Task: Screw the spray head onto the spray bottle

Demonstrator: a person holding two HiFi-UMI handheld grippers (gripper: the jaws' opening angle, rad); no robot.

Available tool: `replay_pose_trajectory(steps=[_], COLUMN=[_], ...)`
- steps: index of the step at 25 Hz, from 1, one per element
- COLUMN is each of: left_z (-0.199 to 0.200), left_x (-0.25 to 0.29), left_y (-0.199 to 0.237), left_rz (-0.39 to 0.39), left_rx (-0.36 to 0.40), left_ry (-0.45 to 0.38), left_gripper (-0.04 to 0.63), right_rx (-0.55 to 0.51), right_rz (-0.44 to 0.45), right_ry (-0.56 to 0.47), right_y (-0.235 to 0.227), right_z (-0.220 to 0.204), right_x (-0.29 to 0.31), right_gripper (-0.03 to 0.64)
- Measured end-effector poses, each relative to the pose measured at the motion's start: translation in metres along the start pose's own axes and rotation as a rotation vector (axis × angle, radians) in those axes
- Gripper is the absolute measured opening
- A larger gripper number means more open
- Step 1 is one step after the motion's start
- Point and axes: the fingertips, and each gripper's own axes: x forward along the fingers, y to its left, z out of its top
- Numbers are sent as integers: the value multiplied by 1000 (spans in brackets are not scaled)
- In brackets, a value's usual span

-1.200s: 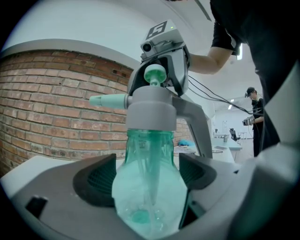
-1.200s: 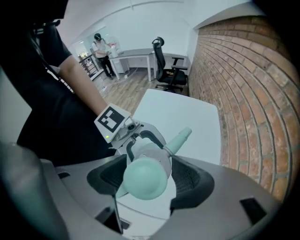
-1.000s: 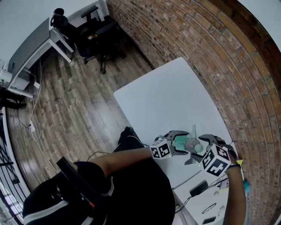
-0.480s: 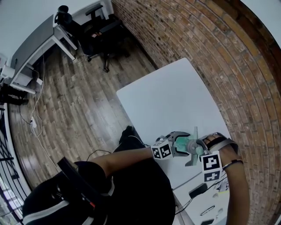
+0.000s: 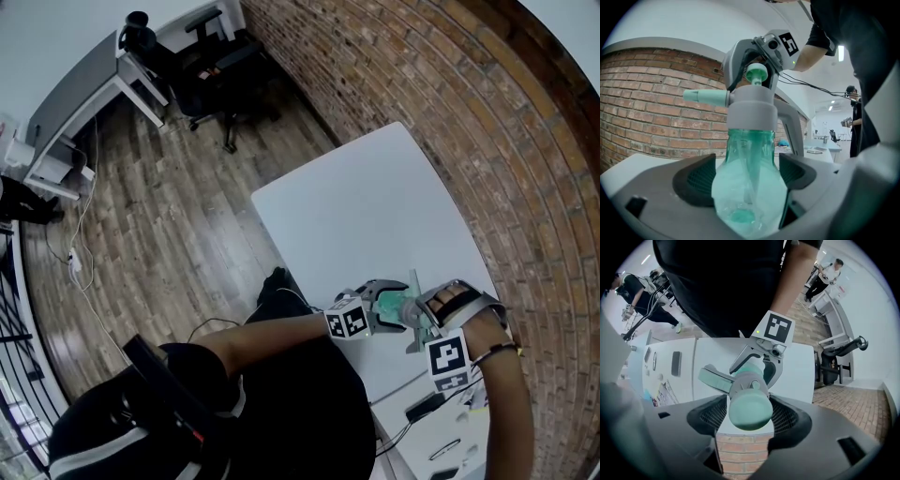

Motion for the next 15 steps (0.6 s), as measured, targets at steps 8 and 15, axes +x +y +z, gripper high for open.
replay_pose_trajectory(steps=[8,15], left_z=[-1,0], left_x=[0,-2], left_y=[-1,-2], left_rz=[-4,-4], left_rx=[-5,9], left_ry=[7,-2], left_gripper=[413,413], right_rx=[-17,80], right_rz=[-2,9], right_ry=[-26,-58], right_y=[-2,1], right_z=[14,12], right_x=[6,12], right_gripper=[284,283])
